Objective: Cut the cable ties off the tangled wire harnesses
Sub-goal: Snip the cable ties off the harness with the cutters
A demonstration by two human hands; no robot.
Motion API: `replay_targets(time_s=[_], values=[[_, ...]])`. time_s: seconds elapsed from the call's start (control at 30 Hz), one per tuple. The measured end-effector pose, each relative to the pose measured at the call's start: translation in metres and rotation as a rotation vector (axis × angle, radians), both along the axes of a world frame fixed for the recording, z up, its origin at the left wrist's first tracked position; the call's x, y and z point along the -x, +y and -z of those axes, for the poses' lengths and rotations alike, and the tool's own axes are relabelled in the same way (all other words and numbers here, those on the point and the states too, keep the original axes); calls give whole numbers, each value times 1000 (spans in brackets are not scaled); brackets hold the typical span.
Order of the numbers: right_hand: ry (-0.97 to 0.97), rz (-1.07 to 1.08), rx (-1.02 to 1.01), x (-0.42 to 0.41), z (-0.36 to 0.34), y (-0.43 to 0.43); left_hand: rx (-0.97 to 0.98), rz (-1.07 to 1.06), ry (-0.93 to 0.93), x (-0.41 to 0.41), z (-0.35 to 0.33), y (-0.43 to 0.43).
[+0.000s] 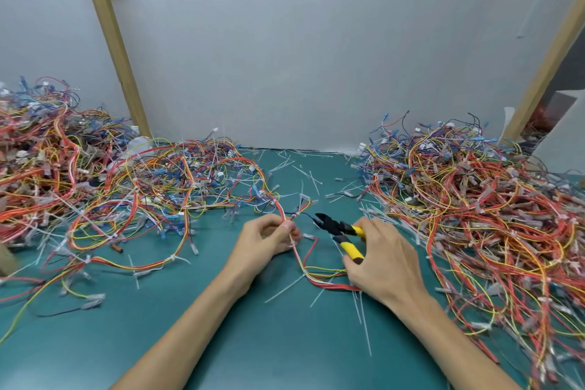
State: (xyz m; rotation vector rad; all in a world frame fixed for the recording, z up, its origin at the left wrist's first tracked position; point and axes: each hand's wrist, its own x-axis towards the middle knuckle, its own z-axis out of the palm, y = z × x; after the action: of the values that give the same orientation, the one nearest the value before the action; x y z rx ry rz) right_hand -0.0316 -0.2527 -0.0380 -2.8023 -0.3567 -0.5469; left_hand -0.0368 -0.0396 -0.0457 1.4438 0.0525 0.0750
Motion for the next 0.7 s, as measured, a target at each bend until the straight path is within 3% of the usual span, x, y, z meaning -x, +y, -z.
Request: replay_targets(time_s=[0.33,0.57,0.7], values=[[-164,-41,15,-3,-3,-2,-573,-217,-240,-1,3,1],[-113,-61,-27,-11,4,-4,-365,-150,-108,-3,2,7],[-54,-57,-79,-13,5,-4,-348,-53,-72,-4,3,8]])
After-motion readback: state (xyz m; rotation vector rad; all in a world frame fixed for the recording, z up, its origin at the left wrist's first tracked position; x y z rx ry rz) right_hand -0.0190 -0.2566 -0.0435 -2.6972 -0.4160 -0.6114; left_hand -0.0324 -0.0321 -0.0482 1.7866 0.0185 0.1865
